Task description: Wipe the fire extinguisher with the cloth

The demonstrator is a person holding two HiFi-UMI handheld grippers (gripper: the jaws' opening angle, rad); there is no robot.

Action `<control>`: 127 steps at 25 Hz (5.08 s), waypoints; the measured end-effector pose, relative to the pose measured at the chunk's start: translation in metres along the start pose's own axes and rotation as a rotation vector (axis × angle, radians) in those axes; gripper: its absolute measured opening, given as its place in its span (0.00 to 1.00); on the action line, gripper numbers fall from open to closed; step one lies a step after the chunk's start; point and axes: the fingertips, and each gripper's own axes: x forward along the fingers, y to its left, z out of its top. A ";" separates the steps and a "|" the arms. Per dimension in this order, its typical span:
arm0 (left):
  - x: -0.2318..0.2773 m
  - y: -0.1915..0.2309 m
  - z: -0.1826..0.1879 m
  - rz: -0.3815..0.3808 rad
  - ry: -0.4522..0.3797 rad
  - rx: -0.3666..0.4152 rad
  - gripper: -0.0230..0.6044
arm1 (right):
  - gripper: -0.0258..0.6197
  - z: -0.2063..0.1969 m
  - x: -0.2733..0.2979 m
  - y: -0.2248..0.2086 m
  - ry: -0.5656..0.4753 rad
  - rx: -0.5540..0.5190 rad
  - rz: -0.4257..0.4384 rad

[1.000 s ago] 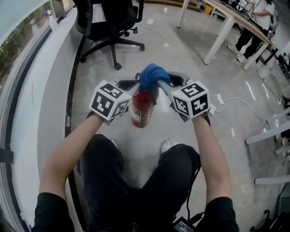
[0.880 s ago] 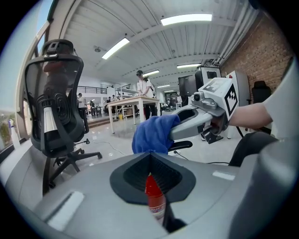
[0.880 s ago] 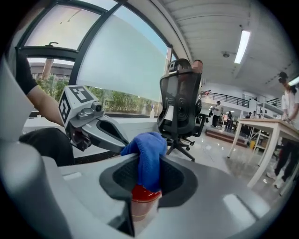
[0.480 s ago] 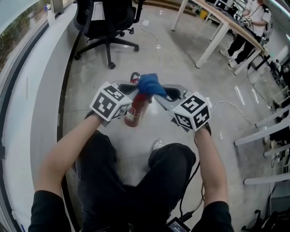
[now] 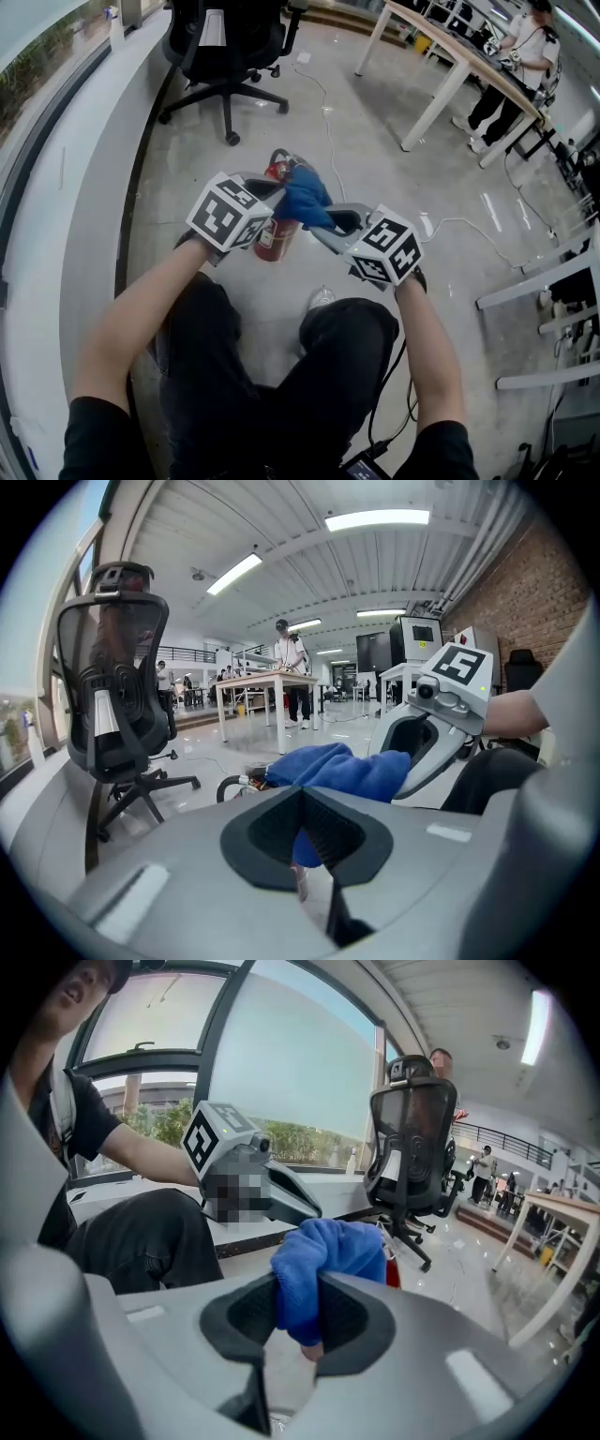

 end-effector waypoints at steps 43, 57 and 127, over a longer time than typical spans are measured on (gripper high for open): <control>0.022 -0.021 -0.036 -0.081 0.138 0.008 0.05 | 0.17 -0.051 0.025 -0.004 0.000 0.139 0.083; 0.010 -0.040 -0.053 -0.097 0.173 0.001 0.05 | 0.17 -0.064 0.008 0.037 0.014 0.112 0.205; 0.025 0.024 -0.030 0.064 0.072 -0.097 0.09 | 0.16 0.005 -0.002 0.007 -0.179 0.086 0.159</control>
